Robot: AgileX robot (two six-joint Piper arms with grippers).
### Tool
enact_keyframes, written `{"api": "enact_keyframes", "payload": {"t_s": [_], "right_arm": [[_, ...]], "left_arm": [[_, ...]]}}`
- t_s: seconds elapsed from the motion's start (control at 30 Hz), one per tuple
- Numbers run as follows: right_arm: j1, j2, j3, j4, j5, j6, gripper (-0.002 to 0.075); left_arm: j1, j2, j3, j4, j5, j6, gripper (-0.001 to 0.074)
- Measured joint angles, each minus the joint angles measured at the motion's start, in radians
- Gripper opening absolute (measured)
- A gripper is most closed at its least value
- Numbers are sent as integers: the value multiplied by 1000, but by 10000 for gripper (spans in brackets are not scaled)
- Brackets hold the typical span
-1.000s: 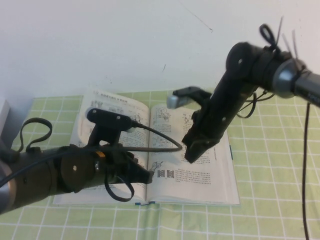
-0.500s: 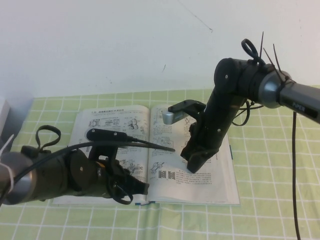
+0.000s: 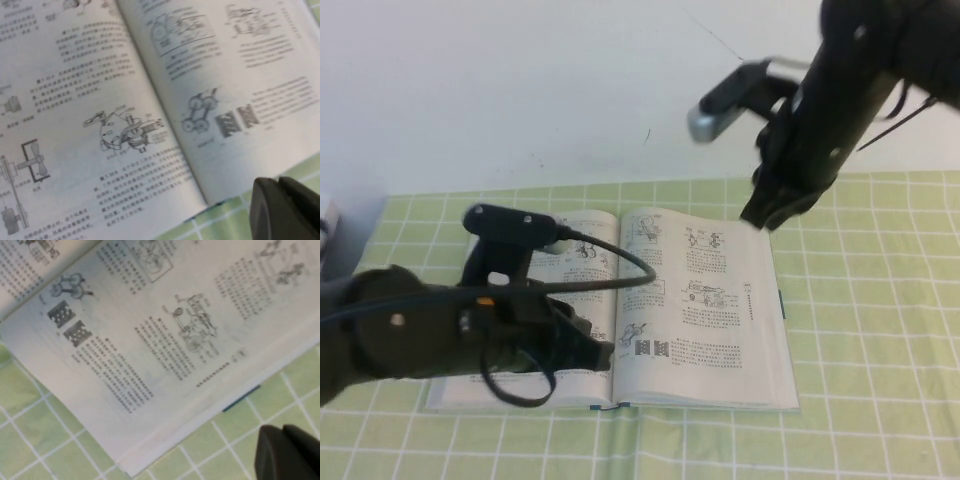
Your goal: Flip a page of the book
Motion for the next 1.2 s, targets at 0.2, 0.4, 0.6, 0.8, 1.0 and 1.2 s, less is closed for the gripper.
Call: {"api": "enact_keyframes", "payload": {"t_s": [0.2, 0.4, 0.6, 0.8, 1.0, 1.2], "right_arm": [[0, -186, 0, -93, 21, 48, -2], [0, -339, 41, -225, 25, 93, -2], [0, -552, 246, -362, 25, 167, -2], [0, -825, 562, -386, -96, 266, -2], [0, -1102, 890, -386, -297, 353, -2], [0, -1333, 1215, -372, -523, 408, -2]], "left_arm": [[0, -212, 2, 112, 169, -53, -4], [0, -383, 4, 435, 356, -337, -4], [0, -579, 5, 739, 447, -595, -4], [0, -846, 40, 808, 413, -698, -4], [0, -988, 146, 810, 399, -718, -4], [0, -1018, 300, 749, 268, -701, -4]]}}
